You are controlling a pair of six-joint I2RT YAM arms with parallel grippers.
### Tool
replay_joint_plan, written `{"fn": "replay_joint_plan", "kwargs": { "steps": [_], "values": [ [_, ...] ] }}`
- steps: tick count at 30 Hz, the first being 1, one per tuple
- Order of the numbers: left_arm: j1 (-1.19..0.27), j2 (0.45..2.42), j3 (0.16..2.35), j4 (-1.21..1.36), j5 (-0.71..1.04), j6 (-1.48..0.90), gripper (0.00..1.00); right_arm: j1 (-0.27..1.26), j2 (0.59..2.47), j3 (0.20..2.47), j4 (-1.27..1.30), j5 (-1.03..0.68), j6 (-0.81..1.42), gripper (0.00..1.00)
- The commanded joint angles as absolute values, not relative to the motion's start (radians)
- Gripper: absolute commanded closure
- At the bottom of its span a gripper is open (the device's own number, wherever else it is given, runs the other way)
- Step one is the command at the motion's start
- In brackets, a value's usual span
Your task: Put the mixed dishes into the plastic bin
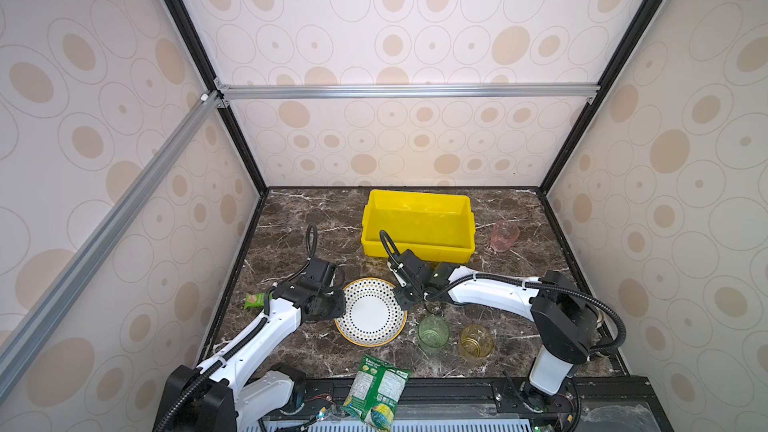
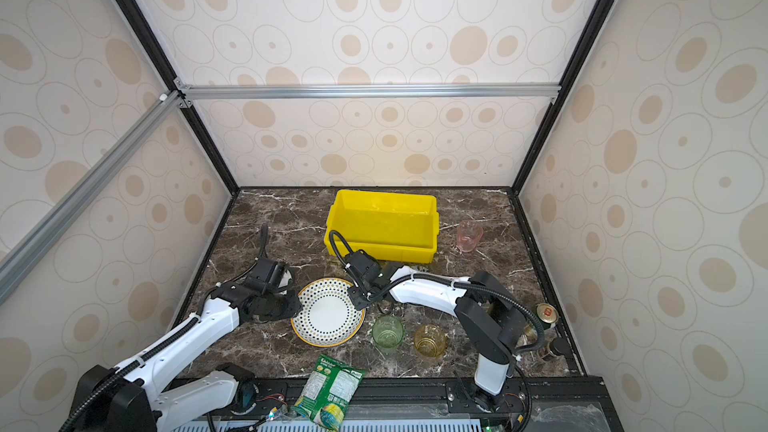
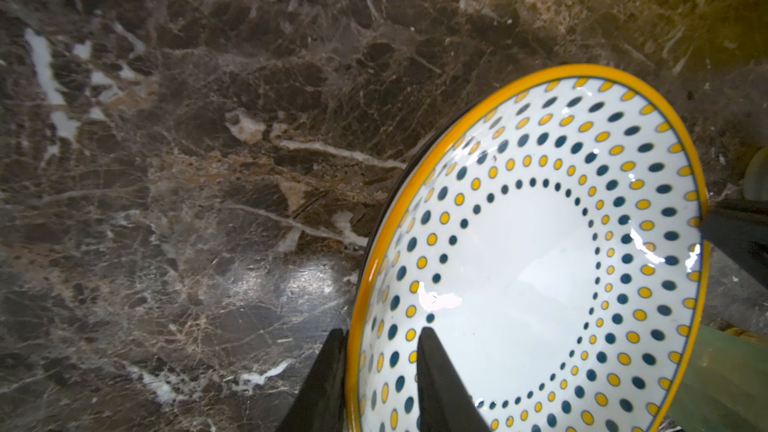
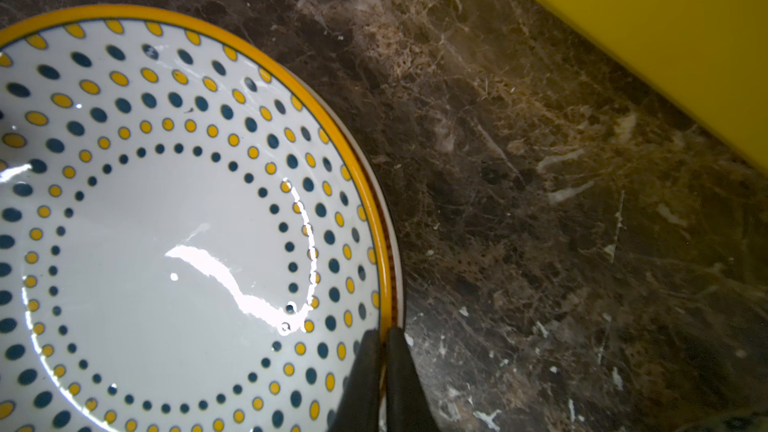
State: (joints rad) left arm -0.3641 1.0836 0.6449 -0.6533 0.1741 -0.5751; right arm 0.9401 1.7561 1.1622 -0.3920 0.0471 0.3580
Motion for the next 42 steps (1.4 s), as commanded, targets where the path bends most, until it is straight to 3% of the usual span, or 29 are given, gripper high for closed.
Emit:
{"fn": "replay_joint_plan", "kwargs": {
  "steps": [1, 14, 29, 37, 42],
  "values": [
    [-0.357, 1.089, 0.666, -0.676, 0.175, -0.569, 0.70, 0.945, 1.793, 1.144, -0.385, -0.018, 0.368, 0.92],
    [-0.357, 1.131, 0.714, -0.687, 0.191, -0.555, 0.72, 0.946, 1.812, 1.140, -0.337, -0.094, 0.383, 0.93],
    [-0.357, 1.108, 0.722, -0.719, 0.139, -0.546, 0.99, 0.945, 1.774, 1.134, -0.324, -0.109, 0.385, 0.92],
    [-0.358, 1.067, 0.738, -0.746, 0.093, -0.545, 1.00, 0.945, 1.702, 1.134, -0.345, -0.085, 0.382, 0.89],
    [-0.356, 1.045, 0.762, -0.763, 0.074, -0.542, 1.00, 0.945, 1.627, 1.144, -0.362, -0.058, 0.375, 0.82]
  ]
}}
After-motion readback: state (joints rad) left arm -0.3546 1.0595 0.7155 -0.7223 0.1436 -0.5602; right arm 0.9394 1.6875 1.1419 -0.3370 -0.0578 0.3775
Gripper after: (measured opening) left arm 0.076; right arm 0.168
